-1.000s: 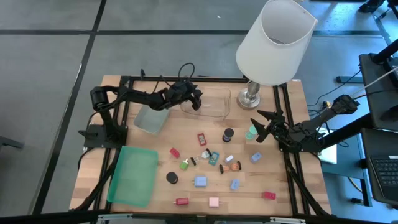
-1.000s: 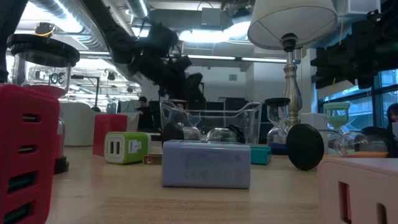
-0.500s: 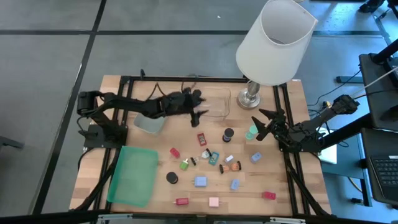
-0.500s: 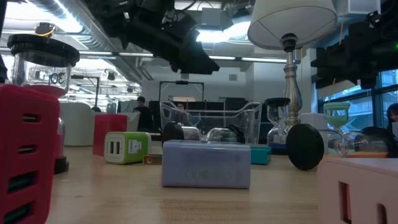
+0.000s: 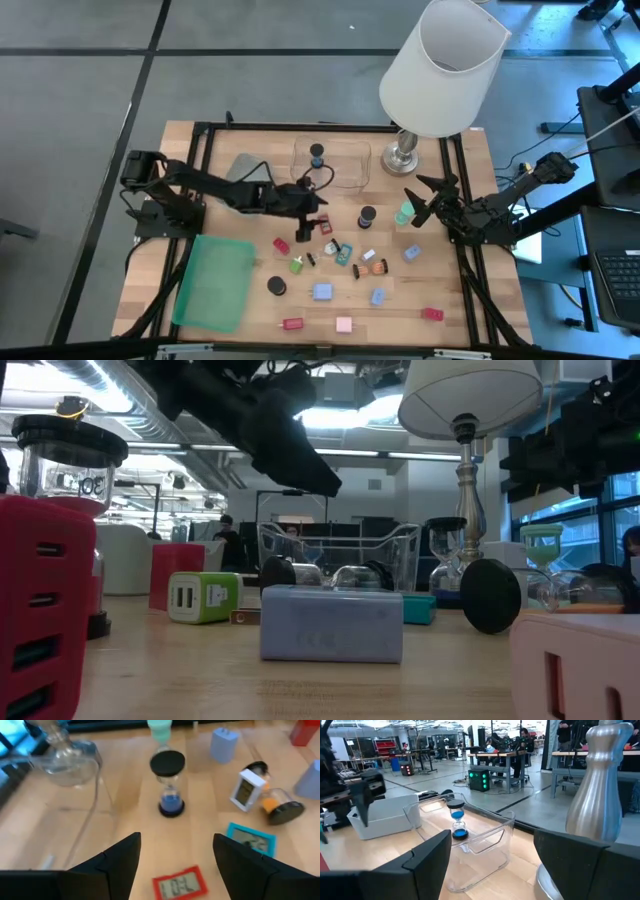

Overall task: Pick & Place Office items
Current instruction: Put the top red charger adapter into the gray bin

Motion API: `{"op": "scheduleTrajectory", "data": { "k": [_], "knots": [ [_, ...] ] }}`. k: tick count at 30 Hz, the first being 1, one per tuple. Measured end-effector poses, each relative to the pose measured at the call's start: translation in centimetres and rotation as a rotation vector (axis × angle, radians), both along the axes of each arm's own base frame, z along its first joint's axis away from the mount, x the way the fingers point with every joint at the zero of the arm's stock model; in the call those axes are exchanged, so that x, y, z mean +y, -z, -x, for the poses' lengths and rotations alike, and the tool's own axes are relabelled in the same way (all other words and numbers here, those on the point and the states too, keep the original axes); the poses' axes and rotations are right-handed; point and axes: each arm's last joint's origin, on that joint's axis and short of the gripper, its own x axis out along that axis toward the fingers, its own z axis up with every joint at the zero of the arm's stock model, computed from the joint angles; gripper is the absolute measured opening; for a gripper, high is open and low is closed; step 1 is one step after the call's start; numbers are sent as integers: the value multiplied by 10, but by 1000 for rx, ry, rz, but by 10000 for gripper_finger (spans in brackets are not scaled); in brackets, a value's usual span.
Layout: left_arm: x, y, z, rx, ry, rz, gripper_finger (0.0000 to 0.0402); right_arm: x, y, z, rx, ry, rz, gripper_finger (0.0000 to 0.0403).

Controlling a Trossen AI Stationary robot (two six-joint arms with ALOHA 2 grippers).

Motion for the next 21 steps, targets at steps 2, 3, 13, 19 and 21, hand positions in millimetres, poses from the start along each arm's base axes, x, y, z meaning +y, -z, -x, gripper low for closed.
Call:
{"op": "scheduleTrajectory", "data": {
  "k": [2,3,13,19,21],
  "knots": [
    [-4,-2,4,17,-13,39,242,0,0,0,0,0,0,288],
    [-5,-4,7,35,-17,50,241,0,0,0,0,0,0,288],
    [-29,-30,59,264,262,-23,238,0,0,0,0,-3,0,288],
    [-48,-25,70,352,312,48,237,0,0,0,0,-3,0,288],
    [-55,-20,70,378,369,-3,237,0,0,0,0,-3,0,288]
  ]
}}
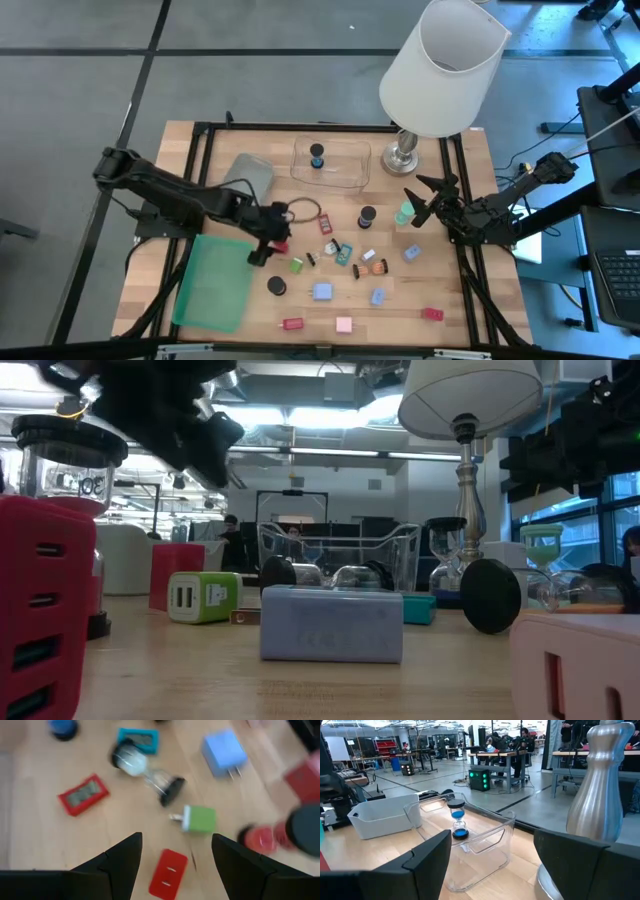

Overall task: Pick & Place Office items
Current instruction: Put the top red charger adapter into the gray bin

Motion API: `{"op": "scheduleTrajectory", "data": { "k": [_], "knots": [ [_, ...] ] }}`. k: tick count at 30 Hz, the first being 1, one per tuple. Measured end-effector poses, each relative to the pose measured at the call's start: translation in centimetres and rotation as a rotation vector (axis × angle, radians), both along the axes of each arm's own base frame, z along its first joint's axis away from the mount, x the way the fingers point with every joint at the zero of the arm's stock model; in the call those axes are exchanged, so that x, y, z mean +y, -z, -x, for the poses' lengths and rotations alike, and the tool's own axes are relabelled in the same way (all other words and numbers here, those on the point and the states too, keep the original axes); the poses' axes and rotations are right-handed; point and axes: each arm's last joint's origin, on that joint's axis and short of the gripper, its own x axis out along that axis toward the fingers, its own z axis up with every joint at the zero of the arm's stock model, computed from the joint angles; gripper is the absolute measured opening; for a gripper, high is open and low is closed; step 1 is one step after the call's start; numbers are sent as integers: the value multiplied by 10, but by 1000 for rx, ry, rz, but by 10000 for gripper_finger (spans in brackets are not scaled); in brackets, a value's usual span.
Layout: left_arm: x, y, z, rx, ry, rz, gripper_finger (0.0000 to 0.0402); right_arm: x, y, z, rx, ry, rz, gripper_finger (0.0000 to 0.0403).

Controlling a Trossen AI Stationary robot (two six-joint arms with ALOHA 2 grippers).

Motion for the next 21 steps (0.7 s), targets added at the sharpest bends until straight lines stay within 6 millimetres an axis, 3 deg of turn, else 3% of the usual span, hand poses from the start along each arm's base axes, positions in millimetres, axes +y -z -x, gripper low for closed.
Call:
{"op": "scheduleTrajectory", "data": {
  "k": [6,21],
  "knots": [
    [-9,12,-4,9,87,-132,241,0,0,0,0,0,0,288],
    [-5,25,-4,102,158,-167,242,0,0,0,1,0,0,288]
  ]
}}
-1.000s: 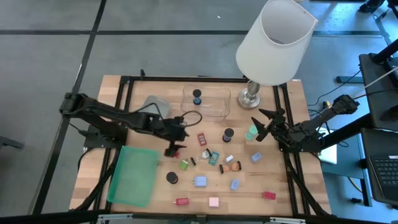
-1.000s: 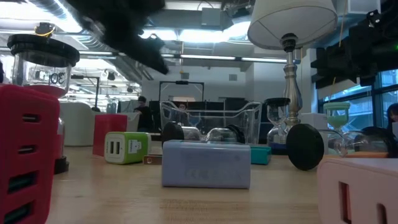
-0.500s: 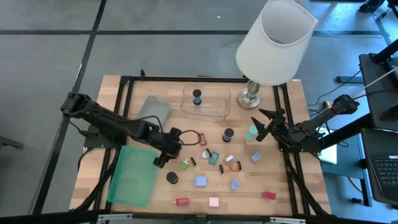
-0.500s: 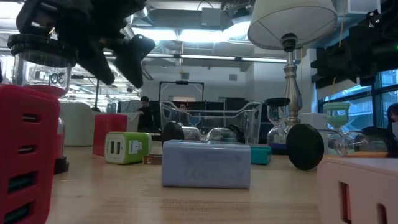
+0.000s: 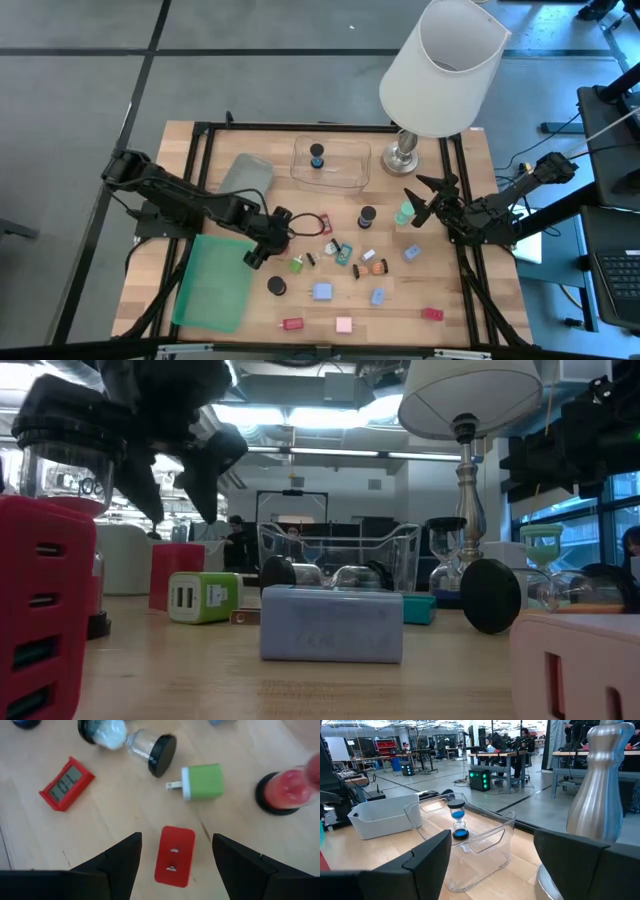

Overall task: Pick & Place Office items
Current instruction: Put the top red charger adapter into the gray bin

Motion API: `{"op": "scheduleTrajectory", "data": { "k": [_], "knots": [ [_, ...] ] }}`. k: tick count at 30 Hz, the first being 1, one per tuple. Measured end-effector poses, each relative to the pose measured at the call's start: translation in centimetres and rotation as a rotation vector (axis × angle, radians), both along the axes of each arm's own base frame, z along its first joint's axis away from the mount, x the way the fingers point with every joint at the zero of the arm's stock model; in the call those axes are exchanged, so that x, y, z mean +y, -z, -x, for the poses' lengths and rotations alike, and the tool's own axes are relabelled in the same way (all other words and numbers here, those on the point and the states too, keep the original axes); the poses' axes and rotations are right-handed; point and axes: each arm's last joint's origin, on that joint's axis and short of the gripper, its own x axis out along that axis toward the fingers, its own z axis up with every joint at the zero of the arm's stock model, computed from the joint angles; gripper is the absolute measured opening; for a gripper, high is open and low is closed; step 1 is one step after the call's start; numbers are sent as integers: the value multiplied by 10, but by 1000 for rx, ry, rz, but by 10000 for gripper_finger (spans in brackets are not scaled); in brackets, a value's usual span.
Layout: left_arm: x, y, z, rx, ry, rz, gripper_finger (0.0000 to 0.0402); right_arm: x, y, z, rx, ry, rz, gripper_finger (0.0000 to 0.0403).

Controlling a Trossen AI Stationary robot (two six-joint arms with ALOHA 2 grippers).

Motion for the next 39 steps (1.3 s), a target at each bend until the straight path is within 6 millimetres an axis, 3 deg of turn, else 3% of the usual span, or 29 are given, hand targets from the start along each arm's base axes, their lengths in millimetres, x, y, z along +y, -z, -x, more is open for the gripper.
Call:
{"op": "scheduleTrajectory", "data": {
  "k": [11,20,25,32,39],
  "knots": [
    [8,13,-6,56,-35,-5,286,0,0,0,0,0,0,288],
    [14,37,-14,136,-47,-36,287,0,0,0,0,0,0,288],
    [13,35,-14,116,-57,-63,243,0,0,0,0,0,0,288],
    [12,34,-14,111,-70,-58,121,0,0,0,0,0,0,288],
    [13,25,-21,76,-185,-51,117,0,0,0,0,0,0,288]
  ]
}}
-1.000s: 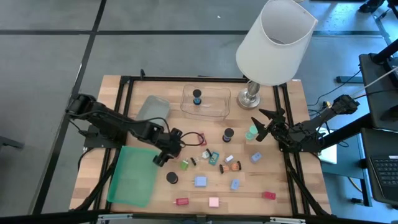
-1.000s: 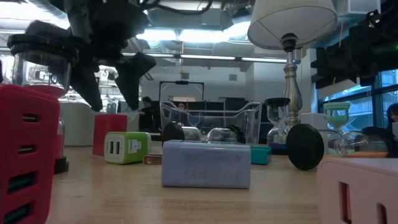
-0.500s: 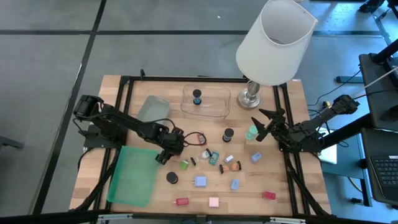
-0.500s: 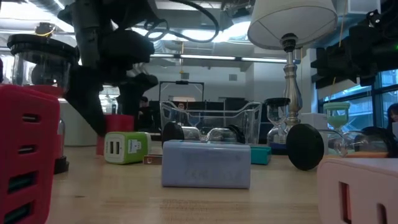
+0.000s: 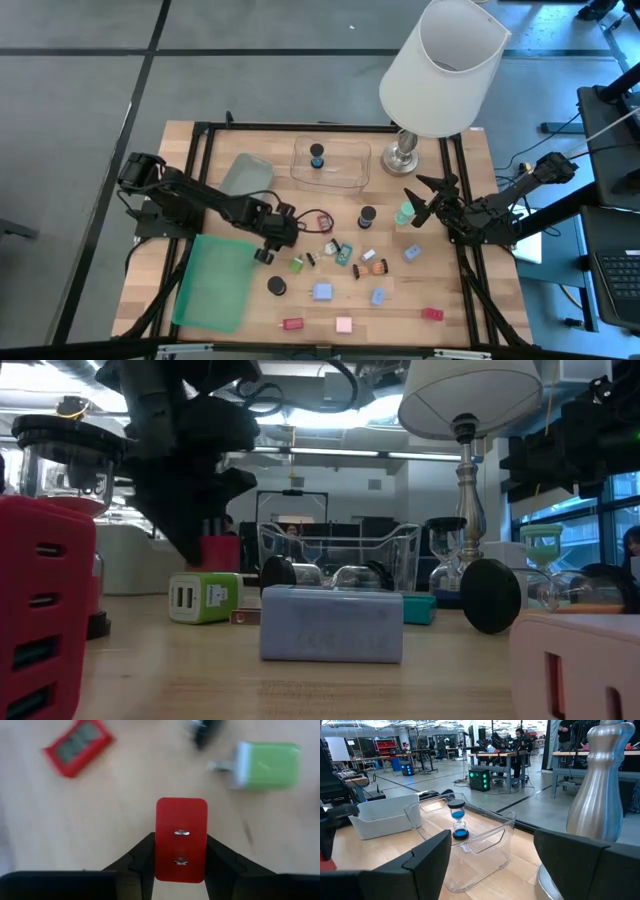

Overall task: Pick & Place Office items
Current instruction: Put the top red charger adapter into the gray bin

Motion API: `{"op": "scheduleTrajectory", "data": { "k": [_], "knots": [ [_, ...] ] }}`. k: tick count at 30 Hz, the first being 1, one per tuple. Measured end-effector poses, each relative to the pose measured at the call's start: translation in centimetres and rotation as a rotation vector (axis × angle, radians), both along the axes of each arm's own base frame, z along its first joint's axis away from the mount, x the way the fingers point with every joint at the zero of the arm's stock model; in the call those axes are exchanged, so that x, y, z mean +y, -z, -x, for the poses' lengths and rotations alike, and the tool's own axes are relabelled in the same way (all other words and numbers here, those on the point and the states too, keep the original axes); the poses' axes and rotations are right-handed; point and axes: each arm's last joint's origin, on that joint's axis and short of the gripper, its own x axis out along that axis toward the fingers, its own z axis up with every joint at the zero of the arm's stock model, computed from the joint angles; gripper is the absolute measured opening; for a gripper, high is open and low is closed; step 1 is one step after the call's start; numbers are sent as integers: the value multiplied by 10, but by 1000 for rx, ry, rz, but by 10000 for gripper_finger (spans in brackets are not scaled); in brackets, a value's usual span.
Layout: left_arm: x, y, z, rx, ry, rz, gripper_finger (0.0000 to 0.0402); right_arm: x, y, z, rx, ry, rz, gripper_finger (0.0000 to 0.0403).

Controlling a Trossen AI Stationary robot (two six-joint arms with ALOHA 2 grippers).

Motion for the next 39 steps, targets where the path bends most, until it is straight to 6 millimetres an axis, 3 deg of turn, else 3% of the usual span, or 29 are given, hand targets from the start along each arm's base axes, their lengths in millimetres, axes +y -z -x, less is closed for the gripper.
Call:
{"op": "scheduleTrajectory", "data": {
  "k": [4,11,18,23,27,39],
  "knots": [
    [3,-18,-5,-67,-114,-73,117,0,0,0,0,0,0,288],
    [11,-79,-10,-307,-322,-182,123,0,0,0,0,0,0,288],
    [47,-125,30,-376,-507,-154,120,0,0,0,0,0,0,288],
    [77,-140,66,-346,-705,-146,120,0,0,0,0,0,0,288],
    [92,-132,86,-297,-837,-150,120,0,0,0,0,0,0,288],
    [122,-51,113,-144,-1032,-105,123,0,0,0,-1,0,0,288]
  ]
}}
